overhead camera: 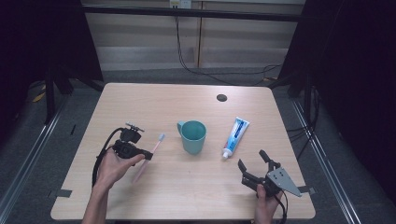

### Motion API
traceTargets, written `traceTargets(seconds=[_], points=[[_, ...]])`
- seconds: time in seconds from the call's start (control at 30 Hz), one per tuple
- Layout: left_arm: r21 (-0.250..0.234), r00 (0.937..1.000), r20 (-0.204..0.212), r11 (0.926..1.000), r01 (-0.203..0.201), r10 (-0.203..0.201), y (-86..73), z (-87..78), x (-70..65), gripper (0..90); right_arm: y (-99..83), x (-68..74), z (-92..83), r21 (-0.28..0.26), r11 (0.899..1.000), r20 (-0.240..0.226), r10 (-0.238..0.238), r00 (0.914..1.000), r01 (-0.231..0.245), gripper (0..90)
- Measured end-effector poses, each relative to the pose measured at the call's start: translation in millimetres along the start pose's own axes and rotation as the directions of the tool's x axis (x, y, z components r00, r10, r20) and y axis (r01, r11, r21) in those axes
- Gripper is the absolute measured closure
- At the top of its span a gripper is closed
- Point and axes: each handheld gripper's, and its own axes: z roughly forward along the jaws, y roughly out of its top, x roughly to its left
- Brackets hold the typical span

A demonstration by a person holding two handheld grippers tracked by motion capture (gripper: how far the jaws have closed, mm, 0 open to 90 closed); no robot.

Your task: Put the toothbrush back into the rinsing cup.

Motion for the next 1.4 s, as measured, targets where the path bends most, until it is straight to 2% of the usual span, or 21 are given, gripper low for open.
traceTargets(seconds=[0.07,0.13,0.27,0.3,0.37,0.47,0.67,0.8,0.9,0.93,1.03,1.13,1.23,1.27,1.4], points=[[-0.017,1.0000,-0.009,0.9999,0.000,0.000,-0.1,-1.7,-0.1,78.8,0.0,0.0,0.0,0.000,1.000,0.000,0.000,1.0000,0.000,12.8],[-0.035,1.0000,0.004,0.9994,-0.001,0.001,-0.8,-2.9,0.5,78.8,0.0,0.1,0.0,0.000,1.000,0.000,0.001,1.0000,-0.001,12.8],[-0.078,1.0000,0.004,0.9969,-0.004,0.004,-1.8,-6.1,0.5,78.8,0.0,0.1,0.0,0.001,1.000,0.000,0.001,1.0000,-0.001,12.8],[-0.103,1.0000,0.007,0.9946,0.003,-0.003,-2.0,-6.7,-0.6,78.8,0.0,0.1,0.0,0.001,1.000,0.000,0.001,1.0000,-0.001,12.8],[-0.149,0.9995,0.012,0.9885,-0.028,0.030,-2.4,-9.9,-1.4,78.8,0.0,0.1,0.0,0.001,1.000,0.000,0.001,1.0000,-0.001,12.8],[-0.202,0.9985,0.022,0.9783,-0.044,0.049,-3.0,-12.6,-2.8,78.8,0.0,0.0,0.0,0.000,1.000,0.000,-0.001,1.0000,0.001,12.8],[-0.268,0.9981,0.031,0.9623,-0.044,0.054,-4.3,-19.2,-2.2,78.8,0.0,0.1,0.0,0.001,1.000,0.000,0.001,1.0000,-0.001,12.8],[-0.325,0.9967,0.030,0.9436,-0.061,0.075,-6.3,-23.8,-3.6,78.8,0.0,0.0,0.0,0.000,1.000,0.000,0.000,1.0000,0.000,12.8],[-0.345,0.9961,0.033,0.9362,-0.065,0.082,-7.0,-26.9,-3.8,78.8,0.0,0.1,0.0,0.000,1.000,0.000,0.001,1.0000,-0.001,12.8],[-0.343,0.9958,0.034,0.9369,-0.068,0.085,-7.0,-27.7,-3.5,78.8,0.0,0.1,0.0,0.001,1.000,0.000,0.001,1.0000,-0.001,12.8],[-0.366,0.9957,0.030,0.9278,-0.071,0.088,-7.9,-29.8,-4.2,78.8,0.0,0.0,0.0,0.000,1.000,0.000,0.000,1.0000,0.000,12.8],[-0.395,0.9943,0.026,0.9145,-0.085,0.104,-8.6,-32.0,-5.4,78.8,0.0,0.1,0.0,0.001,1.000,0.000,0.001,1.0000,-0.001,12.8],[-0.435,0.9932,0.031,0.8963,-0.088,0.112,-9.2,-34.0,-7.6,78.8,0.0,0.0,0.0,0.000,1.000,0.000,0.000,1.0000,0.000,12.8],[-0.440,0.9927,0.030,0.8935,-0.091,0.116,-9.3,-34.7,-7.9,78.8,0.0,0.0,0.0,0.000,1.000,0.000,0.000,1.0000,0.000,12.8],[-0.478,0.9919,0.028,0.8730,-0.096,0.124,-9.5,-37.6,-10.0,78.8,0.0,0.1,0.0,0.001,1.000,0.000,0.001,1.0000,-0.001,12.8]])
